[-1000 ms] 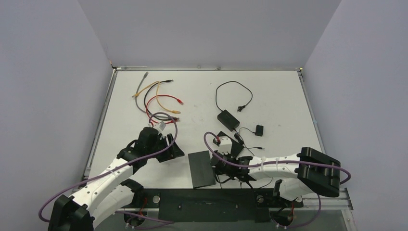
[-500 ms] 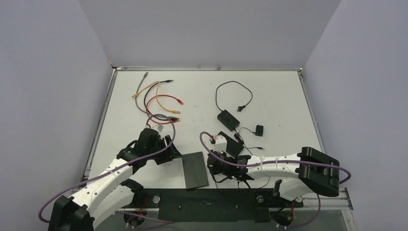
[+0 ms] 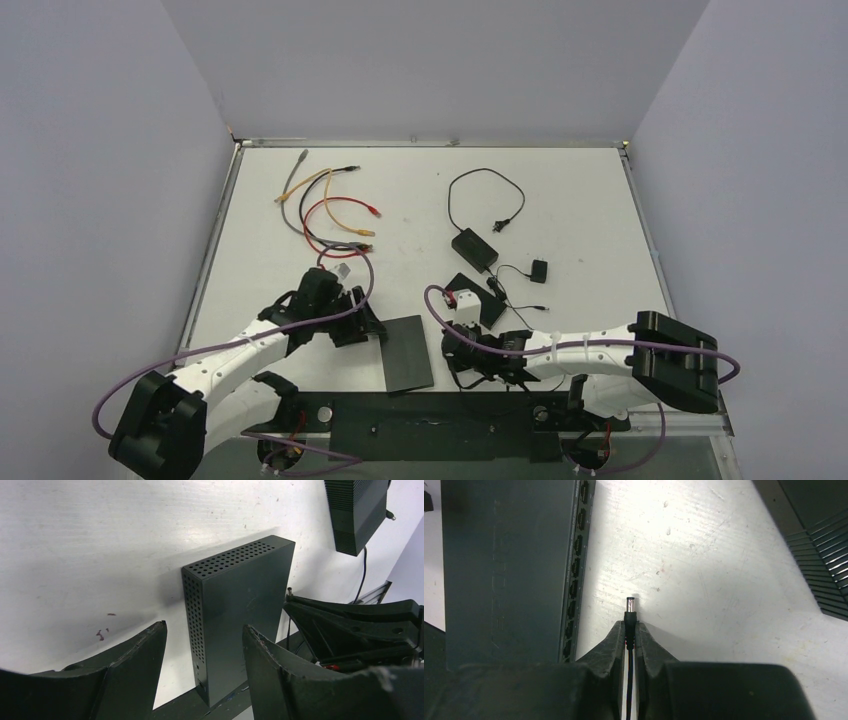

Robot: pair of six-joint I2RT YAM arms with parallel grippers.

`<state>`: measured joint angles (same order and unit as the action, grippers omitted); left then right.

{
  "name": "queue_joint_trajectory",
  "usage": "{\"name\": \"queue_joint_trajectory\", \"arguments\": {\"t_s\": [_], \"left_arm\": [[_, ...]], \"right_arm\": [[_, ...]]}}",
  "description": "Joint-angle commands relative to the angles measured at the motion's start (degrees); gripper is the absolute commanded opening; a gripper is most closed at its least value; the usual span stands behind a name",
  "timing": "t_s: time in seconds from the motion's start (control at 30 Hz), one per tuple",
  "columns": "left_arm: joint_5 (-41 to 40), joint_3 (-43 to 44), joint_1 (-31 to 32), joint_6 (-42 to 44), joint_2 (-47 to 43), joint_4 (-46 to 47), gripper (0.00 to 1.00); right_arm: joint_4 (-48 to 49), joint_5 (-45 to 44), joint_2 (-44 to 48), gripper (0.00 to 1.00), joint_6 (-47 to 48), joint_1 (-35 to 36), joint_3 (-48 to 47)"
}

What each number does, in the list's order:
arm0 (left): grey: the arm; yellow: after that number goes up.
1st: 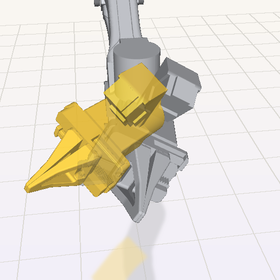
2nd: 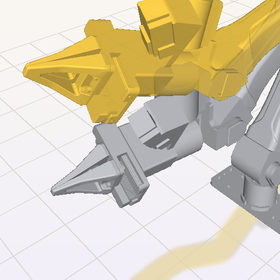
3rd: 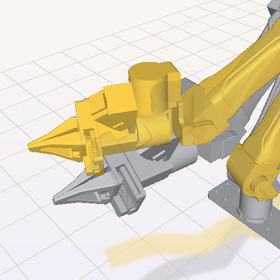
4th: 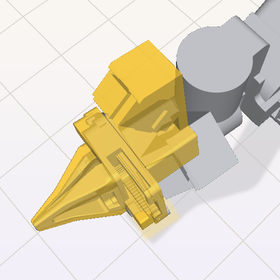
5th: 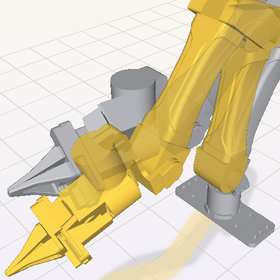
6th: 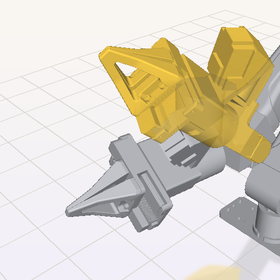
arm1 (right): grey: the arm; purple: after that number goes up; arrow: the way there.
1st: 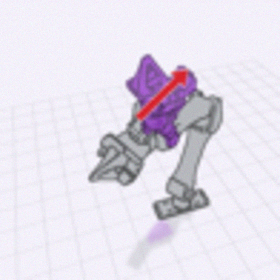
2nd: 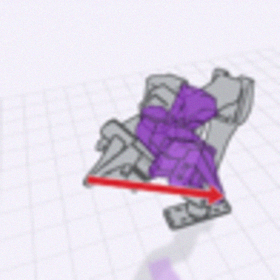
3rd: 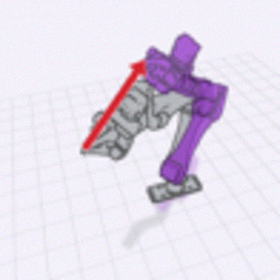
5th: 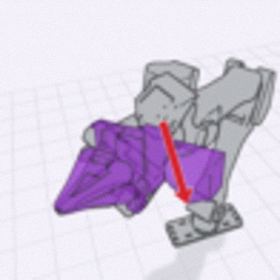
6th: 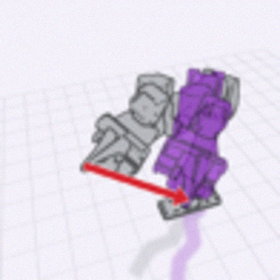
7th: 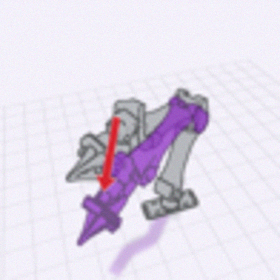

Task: Insert the plug into the switch port
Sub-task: Adjust the switch port at the center of the board.

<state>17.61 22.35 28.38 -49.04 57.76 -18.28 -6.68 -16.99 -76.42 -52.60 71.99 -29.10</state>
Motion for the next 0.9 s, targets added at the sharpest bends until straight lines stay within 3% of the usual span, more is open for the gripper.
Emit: {"name": "queue_joint_trajectory", "arguments": {"t_s": [0.0,0.47,0.67,0.87], "left_arm": [[4.08,-0.38,-0.08,0.21,2.69,7.71,0.55],[4.81,4.43,0.09,2.51,10.43,9.88,0.54],[2.17,6.83,-0.07,4.42,8.39,4.43,0.54],[-6.17,11.15,-0.12,7.04,3.60,-3.71,0.54]], "right_arm": [[2.29,0.47,0.35,0.00,-0.40,1.26,-0.12],[4.79,2.45,-5.51,0.00,-0.36,5.48,-3.33],[-1.86,-3.33,0.08,0.00,-0.52,5.60,-2.82],[-6.62,-4.43,5.89,0.00,0.99,8.25,-2.94]]}}
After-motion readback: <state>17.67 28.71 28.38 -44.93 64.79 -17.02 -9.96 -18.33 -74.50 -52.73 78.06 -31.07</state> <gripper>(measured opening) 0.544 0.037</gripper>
